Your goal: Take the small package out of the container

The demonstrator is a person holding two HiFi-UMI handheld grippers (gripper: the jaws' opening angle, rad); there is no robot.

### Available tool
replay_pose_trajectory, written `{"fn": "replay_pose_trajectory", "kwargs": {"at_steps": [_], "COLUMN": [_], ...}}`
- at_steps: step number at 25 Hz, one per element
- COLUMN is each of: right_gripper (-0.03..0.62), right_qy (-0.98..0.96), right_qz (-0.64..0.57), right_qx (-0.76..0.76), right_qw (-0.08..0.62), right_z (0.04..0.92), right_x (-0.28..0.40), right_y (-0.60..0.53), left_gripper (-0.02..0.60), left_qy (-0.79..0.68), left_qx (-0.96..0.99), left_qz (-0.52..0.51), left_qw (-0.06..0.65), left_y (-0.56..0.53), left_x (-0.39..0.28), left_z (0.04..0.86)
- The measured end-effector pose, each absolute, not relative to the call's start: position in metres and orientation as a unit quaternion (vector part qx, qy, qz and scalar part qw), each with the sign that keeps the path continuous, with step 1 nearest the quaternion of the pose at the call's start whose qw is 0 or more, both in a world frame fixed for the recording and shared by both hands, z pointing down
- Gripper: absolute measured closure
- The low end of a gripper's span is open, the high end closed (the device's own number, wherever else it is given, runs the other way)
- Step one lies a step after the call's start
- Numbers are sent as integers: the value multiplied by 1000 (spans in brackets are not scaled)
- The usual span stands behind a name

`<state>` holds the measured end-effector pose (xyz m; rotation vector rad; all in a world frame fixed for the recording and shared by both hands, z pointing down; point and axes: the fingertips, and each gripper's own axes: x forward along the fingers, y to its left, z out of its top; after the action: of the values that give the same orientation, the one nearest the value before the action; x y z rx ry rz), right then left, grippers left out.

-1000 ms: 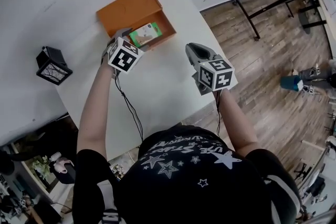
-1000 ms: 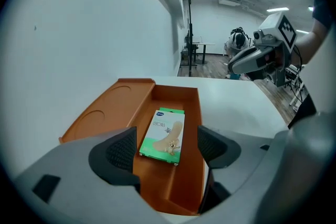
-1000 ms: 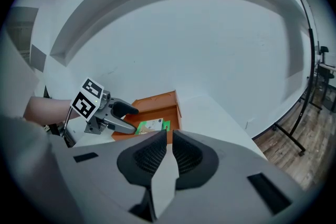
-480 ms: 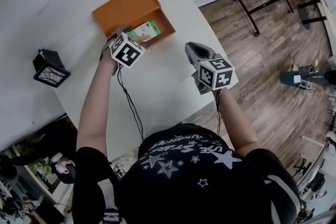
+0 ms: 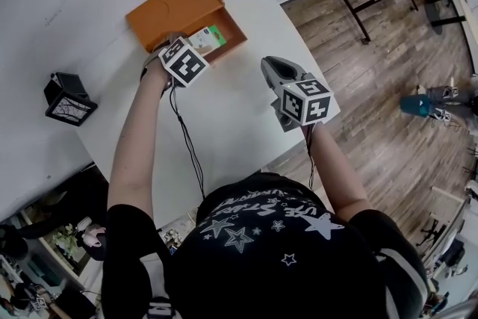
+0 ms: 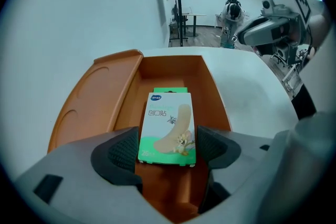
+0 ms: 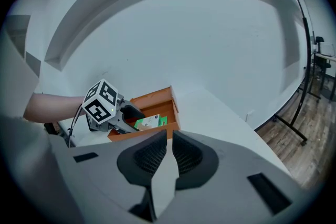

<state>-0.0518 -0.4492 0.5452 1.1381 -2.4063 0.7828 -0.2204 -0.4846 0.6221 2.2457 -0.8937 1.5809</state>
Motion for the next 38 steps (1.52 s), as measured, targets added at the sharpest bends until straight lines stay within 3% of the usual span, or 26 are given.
{"fn": "replay_pose_trajectory", "kwargs": {"at_steps": [6,21,38], "right_gripper": [533,533,533], "right_qy": [-850,-850,-873], "right_qz": [285,287,256], "right_qx": [405,407,393], "right_qw": [181,173,133], "right_z": [552,549,502], "right_x": [-51,-48,-27], "right_y": [-449,-442,-400], "left_gripper": [210,224,225], "left_qy": [-298,-324,-423], "left_qx": [774,769,790], "left_qz": [533,534,419], "left_qw": [166,137,144], "left_y": [-485,-486,-434], "left_x": [-217,-219,-217], "left_z": [628,624,510]}}
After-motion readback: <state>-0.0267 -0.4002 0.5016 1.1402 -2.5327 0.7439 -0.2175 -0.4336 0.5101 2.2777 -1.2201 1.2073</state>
